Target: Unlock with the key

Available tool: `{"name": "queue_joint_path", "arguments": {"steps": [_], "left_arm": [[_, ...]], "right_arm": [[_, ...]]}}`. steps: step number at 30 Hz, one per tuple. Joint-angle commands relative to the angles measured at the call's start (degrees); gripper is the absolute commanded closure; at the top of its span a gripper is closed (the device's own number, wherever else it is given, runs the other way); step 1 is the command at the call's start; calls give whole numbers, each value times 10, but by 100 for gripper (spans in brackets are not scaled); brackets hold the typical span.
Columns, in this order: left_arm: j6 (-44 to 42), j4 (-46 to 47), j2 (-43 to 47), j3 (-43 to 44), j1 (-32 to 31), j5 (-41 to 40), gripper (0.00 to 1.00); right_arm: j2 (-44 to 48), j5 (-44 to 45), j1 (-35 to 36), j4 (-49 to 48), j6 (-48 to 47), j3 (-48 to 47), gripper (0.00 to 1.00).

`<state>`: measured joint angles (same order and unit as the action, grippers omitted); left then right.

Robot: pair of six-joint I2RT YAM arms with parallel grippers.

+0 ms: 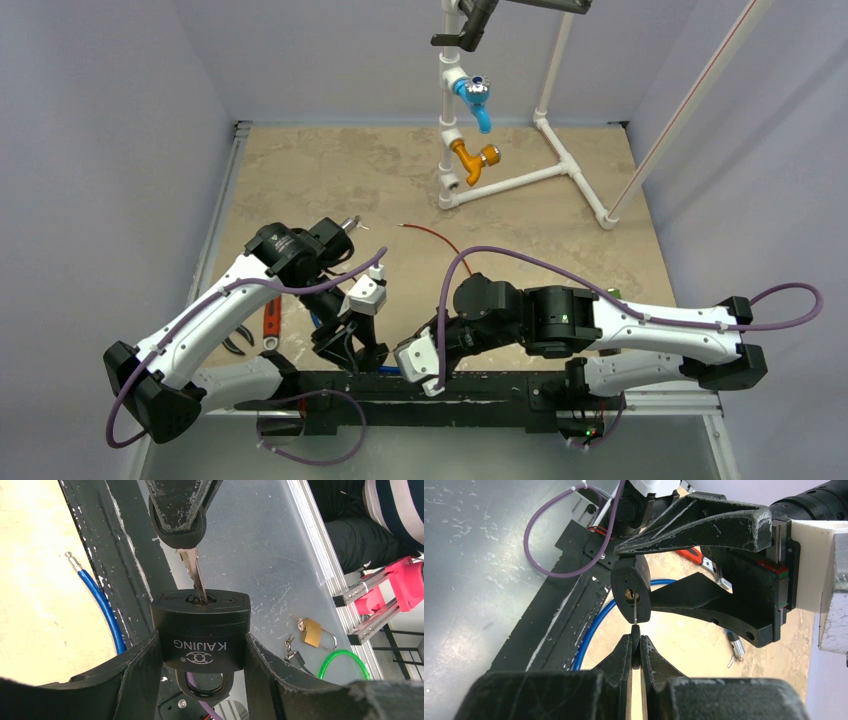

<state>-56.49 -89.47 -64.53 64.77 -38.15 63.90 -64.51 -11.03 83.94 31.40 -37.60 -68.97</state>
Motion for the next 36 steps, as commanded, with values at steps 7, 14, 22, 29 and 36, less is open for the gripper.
{"name": "queue_joint_path", "arguments": {"steps": [7, 14, 22, 29, 36], "left_arm": [[14, -47, 13, 12, 4, 50, 100], [37, -29, 10, 17, 4, 49, 100], [63, -10, 10, 21, 4, 45, 100], [76, 10, 12, 20, 3, 36, 100], [103, 32, 16, 25, 4, 27, 100]], "right_arm": [[12, 1, 3, -19, 13, 4, 100], [9, -3, 4, -17, 18, 4, 100], [2, -11, 4, -29, 25, 9, 100], [6, -18, 4, -51, 40, 16, 100], [-2, -24, 5, -68, 51, 28, 100]]}}
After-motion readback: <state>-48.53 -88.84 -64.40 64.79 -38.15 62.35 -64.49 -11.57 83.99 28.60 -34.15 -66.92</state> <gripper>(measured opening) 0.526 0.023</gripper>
